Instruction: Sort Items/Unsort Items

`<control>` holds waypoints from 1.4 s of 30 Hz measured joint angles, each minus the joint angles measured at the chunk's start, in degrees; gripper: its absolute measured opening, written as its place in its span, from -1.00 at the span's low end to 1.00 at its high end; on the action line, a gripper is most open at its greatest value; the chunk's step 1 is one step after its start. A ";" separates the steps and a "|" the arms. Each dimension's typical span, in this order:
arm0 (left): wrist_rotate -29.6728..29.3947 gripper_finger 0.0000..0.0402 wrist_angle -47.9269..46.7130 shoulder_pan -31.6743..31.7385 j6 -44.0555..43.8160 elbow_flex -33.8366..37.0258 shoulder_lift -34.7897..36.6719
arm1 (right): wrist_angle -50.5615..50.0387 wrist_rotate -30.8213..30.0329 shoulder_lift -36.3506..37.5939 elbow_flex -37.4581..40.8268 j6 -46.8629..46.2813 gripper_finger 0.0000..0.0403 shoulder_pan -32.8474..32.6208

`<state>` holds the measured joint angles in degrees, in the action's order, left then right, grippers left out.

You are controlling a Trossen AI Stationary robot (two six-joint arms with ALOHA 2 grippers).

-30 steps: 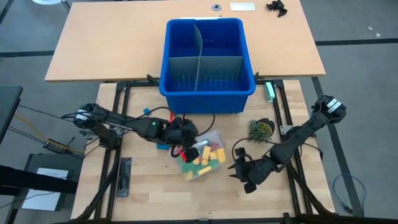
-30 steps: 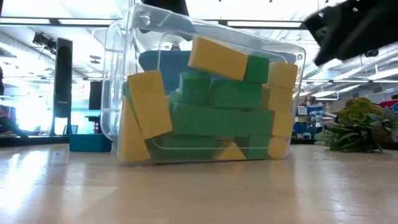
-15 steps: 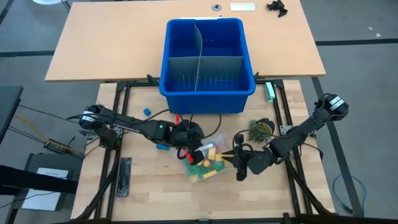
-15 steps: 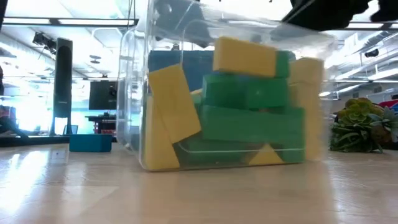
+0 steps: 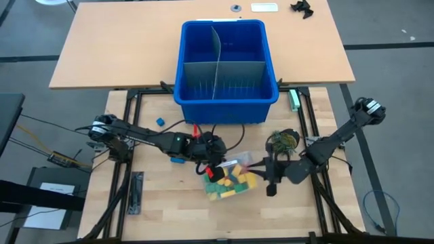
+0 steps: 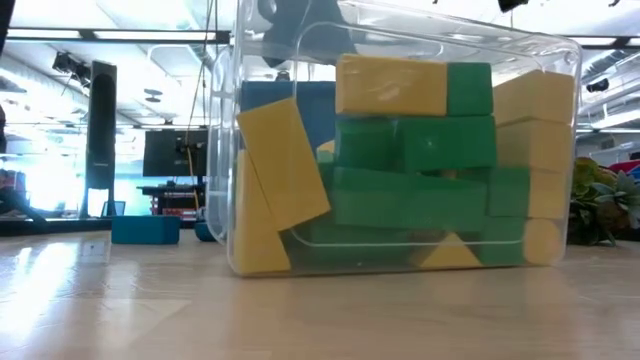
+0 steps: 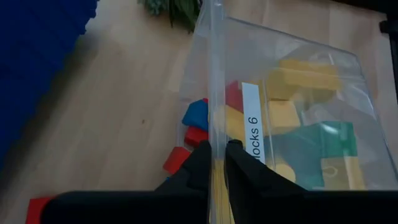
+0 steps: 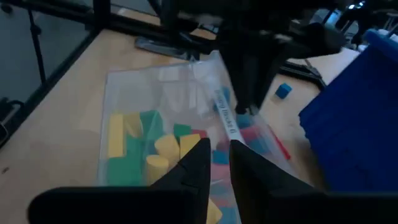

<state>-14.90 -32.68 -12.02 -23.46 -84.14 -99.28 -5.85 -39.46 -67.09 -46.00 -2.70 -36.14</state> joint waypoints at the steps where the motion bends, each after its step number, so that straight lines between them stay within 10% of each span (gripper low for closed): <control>1: 0.00 -0.79 0.17 0.01 0.00 0.00 -0.02 | -1.29 0.04 1.07 0.00 -0.30 -0.65 0.37; 13: 2.52 -0.20 -5.40 -0.21 3.60 -3.68 2.68 | -24.26 0.03 8.83 0.00 -5.22 0.13 8.32; 23: -9.15 -0.17 -25.55 -5.97 0.46 -4.35 9.05 | -27.25 16.77 8.61 0.02 -1.05 0.16 18.87; 42: 0.49 -0.17 -1.41 -5.85 3.36 36.66 35.18 | -28.74 35.14 8.65 0.04 9.17 0.07 34.73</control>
<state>-14.41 -34.09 -17.87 -20.09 -47.48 -64.10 -34.59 -4.32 -58.43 -45.95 6.47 -1.41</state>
